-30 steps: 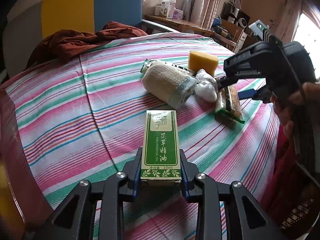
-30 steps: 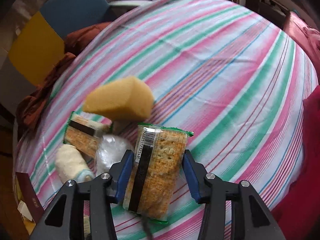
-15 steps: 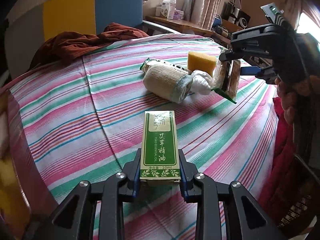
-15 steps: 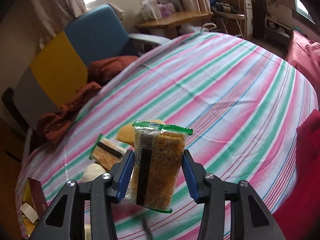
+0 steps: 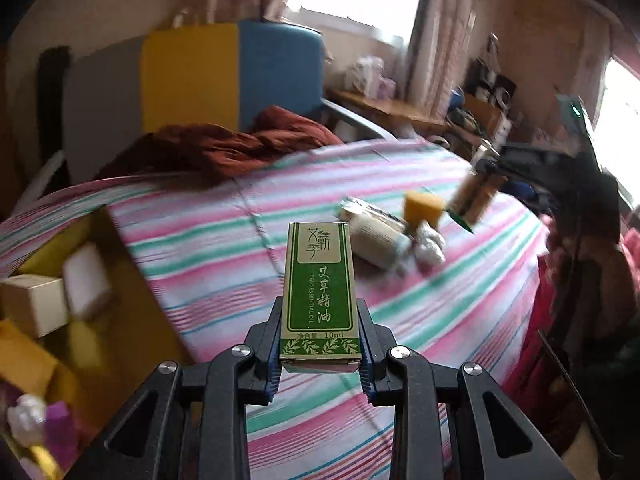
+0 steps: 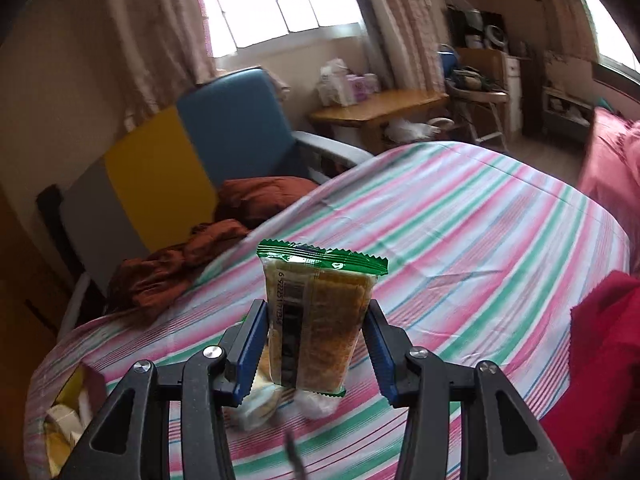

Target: Organize objects

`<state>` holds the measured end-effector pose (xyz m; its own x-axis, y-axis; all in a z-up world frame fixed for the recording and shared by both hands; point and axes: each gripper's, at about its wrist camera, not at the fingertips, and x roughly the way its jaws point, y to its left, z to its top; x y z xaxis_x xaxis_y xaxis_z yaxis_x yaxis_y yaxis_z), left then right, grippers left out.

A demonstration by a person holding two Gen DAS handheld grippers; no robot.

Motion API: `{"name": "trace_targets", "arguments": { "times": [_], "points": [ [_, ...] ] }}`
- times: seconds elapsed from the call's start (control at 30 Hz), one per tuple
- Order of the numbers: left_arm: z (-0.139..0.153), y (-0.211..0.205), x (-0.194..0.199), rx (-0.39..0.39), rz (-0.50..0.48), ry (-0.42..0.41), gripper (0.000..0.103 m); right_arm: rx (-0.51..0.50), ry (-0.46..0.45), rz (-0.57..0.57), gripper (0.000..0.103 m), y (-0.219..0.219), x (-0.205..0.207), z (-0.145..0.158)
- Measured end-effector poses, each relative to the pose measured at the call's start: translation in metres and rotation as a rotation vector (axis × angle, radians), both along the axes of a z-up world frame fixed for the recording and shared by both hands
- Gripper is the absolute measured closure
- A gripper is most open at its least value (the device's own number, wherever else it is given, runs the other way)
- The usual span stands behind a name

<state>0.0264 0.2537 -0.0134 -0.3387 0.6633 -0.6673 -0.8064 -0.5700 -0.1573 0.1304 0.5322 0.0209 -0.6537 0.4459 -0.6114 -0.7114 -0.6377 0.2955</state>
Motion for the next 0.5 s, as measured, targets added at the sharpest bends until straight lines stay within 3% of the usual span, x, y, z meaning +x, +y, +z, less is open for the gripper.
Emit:
{"name": "trace_targets", "arguments": {
  "times": [0.3,0.5],
  "points": [
    [0.008,-0.075,-0.041,0.038,0.219,-0.03,0.072,0.003,0.024,0.276,0.055,-0.067,-0.039,0.025],
    [0.006,-0.116,-0.063,0.043,0.357,-0.047,0.072,-0.038,-0.009,0.499,0.055,-0.123,-0.073,0.019]
  ]
}}
